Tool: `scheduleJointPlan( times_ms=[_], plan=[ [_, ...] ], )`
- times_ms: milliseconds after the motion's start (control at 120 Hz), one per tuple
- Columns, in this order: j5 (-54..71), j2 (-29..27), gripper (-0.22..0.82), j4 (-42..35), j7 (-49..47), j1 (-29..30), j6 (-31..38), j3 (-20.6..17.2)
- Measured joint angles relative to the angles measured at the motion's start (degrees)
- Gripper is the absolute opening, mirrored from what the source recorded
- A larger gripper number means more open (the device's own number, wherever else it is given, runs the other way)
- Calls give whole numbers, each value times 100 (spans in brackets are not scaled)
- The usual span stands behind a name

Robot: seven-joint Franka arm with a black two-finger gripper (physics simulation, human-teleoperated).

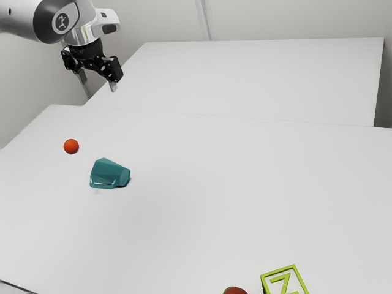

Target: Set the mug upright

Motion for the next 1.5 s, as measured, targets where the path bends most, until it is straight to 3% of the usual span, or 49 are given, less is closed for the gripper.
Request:
scheduleJointPlan(
  times_ms=[417, 725, 975, 1192, 1500],
  plan=[
    [-5, -31, 60, 14, -17, 171, 59, 71],
    [-1897, 73, 60, -148, 18, 1842, -130, 95],
    [-3034, 957, 60, -197, 426, 2772, -281, 77],
    [-3627, 1591, 60, -332, 855, 2722, -213, 72],
    [-3998, 2297, 60, -369, 1496, 3185, 17, 79]
  ],
)
